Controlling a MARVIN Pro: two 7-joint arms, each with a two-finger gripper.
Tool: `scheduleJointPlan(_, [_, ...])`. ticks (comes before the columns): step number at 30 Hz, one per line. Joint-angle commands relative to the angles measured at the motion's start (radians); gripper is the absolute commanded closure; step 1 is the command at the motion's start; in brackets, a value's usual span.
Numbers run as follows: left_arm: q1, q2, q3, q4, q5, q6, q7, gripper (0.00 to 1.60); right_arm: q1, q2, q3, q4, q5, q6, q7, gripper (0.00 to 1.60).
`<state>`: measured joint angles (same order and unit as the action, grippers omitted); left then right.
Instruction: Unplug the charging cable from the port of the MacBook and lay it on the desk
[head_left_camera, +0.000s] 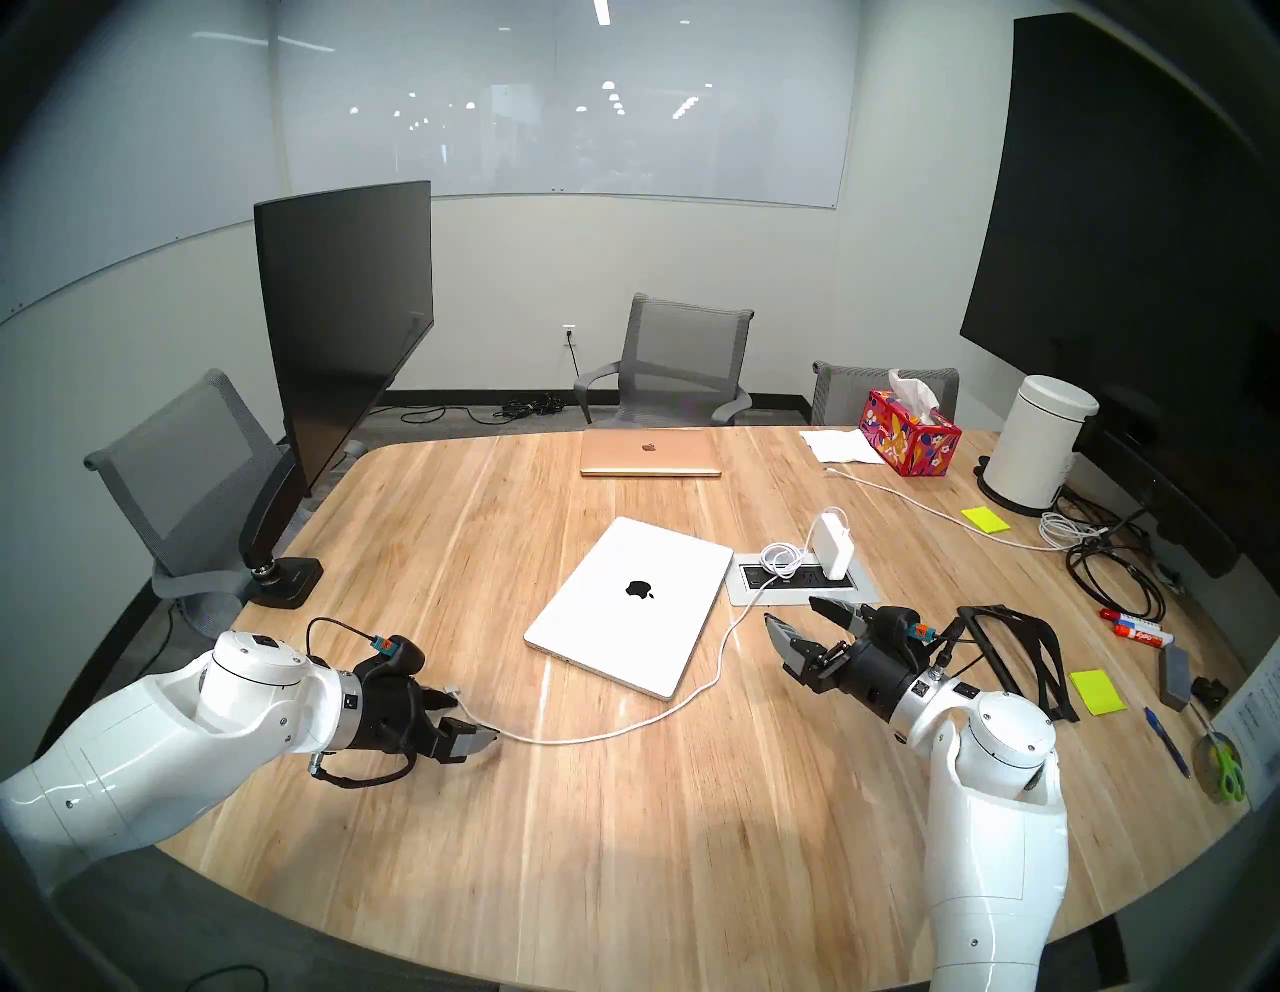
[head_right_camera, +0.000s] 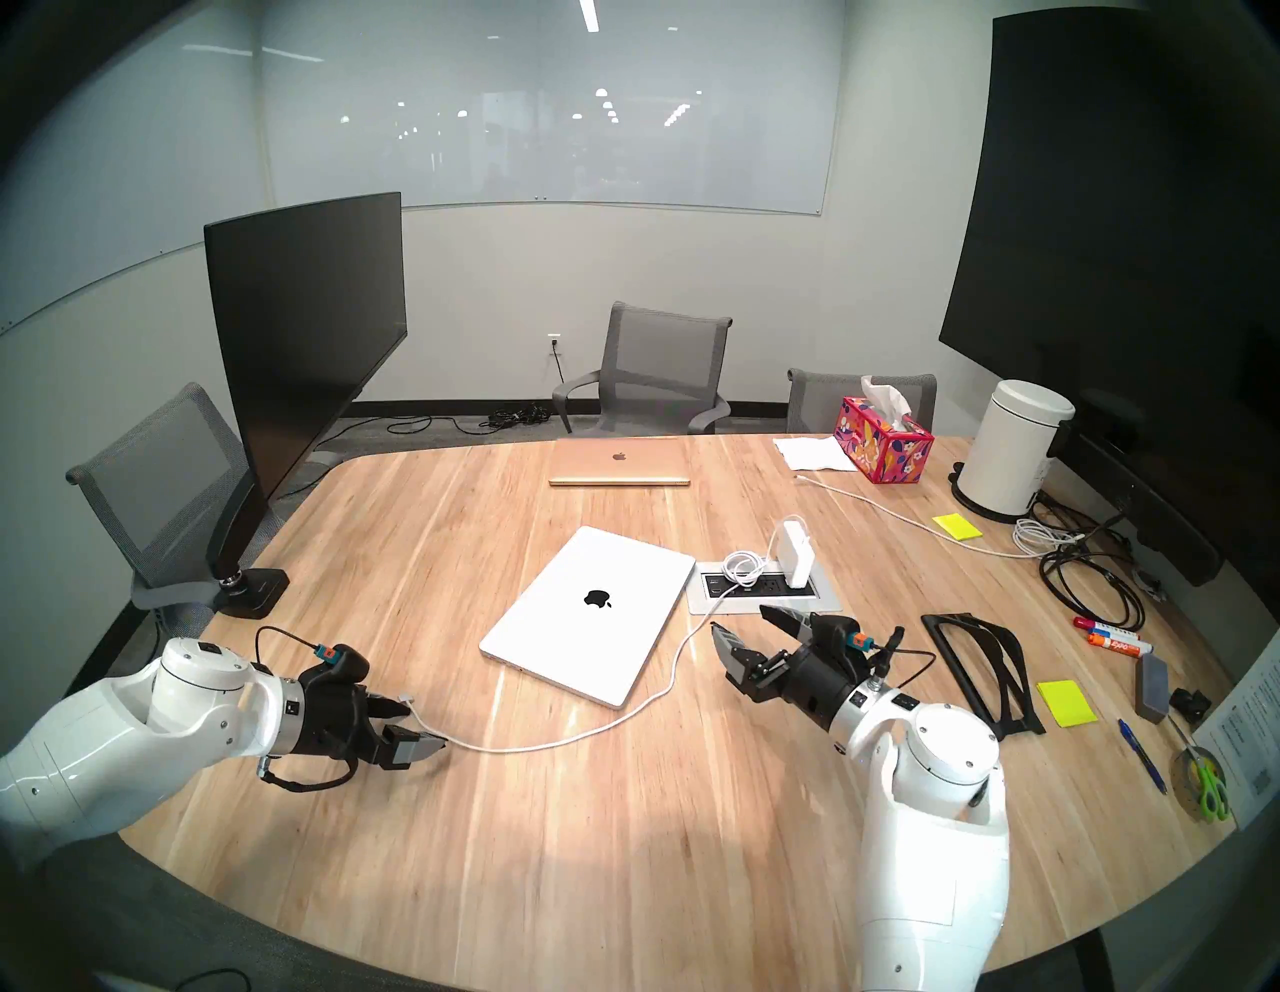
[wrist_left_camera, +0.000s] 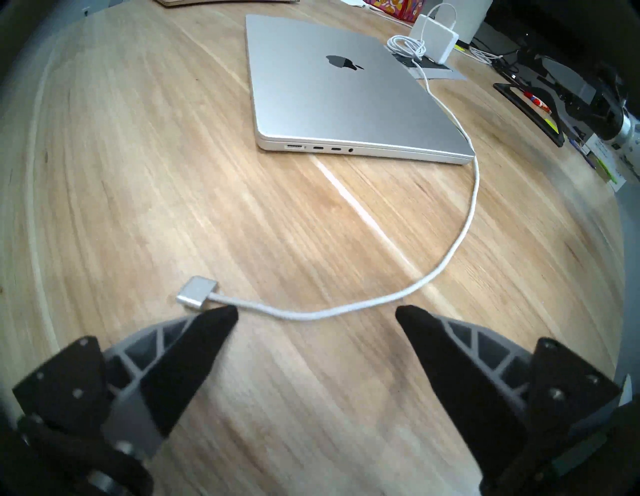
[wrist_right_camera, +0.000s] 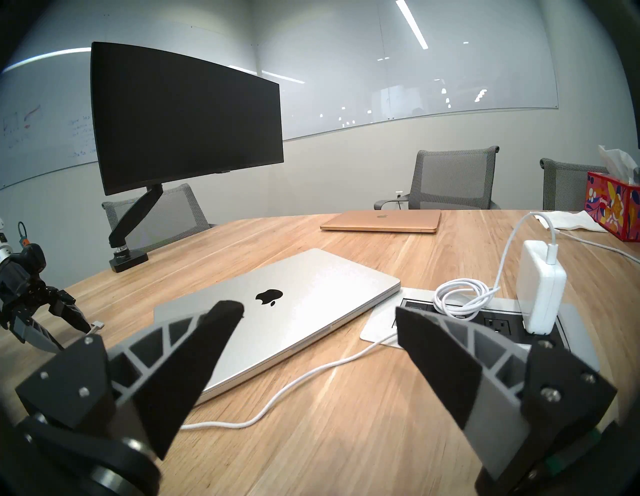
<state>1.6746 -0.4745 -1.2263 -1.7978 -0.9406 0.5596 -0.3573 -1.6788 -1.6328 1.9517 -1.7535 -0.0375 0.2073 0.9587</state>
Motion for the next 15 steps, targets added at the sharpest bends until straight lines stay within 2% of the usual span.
scheduleJointPlan(1, [0.023, 0.009, -0.039, -0.029, -0.012, -0.046, 0.023, 0.0, 0.006, 0.001, 0.0, -0.016, 0.007, 0.0, 0.0, 0.0])
scheduleJointPlan(15, [0.087, 0.008, -0.119, -0.056, -0.031, -0.239, 0.035, 0.0, 0.006, 0.001, 0.0, -0.016, 0.007, -0.001, 0.001, 0.0])
